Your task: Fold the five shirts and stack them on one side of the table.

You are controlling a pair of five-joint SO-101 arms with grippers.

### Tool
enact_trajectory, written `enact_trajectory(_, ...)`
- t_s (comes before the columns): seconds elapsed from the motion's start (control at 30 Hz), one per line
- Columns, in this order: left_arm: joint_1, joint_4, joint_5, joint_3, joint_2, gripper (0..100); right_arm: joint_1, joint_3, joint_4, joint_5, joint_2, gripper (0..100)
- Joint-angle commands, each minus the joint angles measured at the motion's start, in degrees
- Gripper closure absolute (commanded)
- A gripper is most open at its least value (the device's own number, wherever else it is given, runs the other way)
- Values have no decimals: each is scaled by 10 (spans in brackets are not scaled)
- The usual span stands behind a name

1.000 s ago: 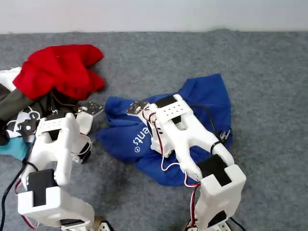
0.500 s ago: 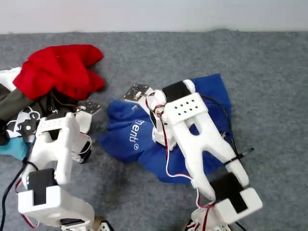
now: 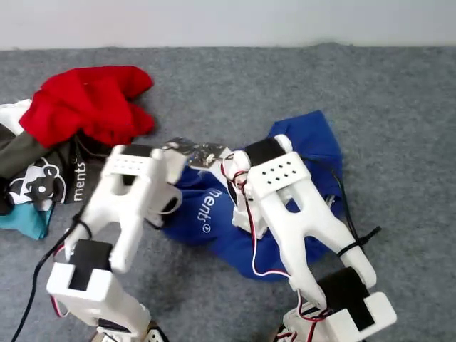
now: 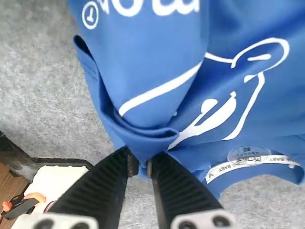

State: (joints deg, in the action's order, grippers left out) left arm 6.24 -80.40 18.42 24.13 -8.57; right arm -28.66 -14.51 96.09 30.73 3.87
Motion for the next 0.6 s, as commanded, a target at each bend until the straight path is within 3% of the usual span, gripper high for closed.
enact_trajectory(0.0,26,45,-25,-16,1,985,6,-4,-10,6,20,989)
enact_trajectory(0.27,29,193,-29,73,1,985,6,-4,-7,6,23,986)
enact_trajectory(0.47,30,193,-29,80,-2,976,3,-4,-5,2,23,897)
enact_trajectory(0.57,29,169,-29,66,-31,902,2,-4,-5,2,23,890)
